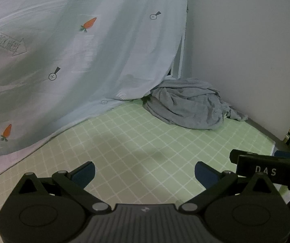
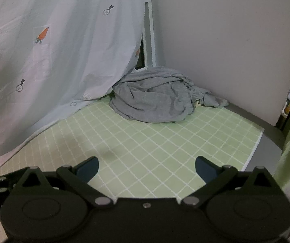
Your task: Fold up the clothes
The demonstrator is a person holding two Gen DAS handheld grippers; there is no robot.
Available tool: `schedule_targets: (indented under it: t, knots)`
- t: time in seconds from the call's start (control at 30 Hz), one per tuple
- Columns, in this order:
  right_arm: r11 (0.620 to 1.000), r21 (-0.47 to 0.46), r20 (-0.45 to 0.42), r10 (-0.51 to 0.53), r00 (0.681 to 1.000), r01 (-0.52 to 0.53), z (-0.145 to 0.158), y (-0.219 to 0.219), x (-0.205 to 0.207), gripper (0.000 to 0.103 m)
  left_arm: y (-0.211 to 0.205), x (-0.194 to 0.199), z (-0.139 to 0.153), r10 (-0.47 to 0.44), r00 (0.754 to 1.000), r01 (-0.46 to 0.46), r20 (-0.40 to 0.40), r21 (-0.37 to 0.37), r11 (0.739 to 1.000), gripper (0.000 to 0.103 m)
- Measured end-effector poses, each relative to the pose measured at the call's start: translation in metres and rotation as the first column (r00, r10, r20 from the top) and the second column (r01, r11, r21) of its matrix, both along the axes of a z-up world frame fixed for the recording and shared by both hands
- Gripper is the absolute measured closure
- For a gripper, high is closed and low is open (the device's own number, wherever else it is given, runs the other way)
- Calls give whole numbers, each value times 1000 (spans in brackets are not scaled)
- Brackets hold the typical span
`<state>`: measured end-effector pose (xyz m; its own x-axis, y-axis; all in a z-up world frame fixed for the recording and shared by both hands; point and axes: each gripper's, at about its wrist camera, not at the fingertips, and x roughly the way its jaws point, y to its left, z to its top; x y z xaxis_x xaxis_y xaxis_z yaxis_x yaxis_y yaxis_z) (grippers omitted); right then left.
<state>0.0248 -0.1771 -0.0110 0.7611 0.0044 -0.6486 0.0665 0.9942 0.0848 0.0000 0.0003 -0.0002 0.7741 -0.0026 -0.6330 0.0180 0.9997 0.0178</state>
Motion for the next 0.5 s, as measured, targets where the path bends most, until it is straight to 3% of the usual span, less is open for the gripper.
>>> schedule_targets:
  t: [0.5]
  knots:
    - [1000,-29,1,-10,1000,10,-1,15,1,0,18,2,-3,-22,1000,22,-2,-14,1000,0]
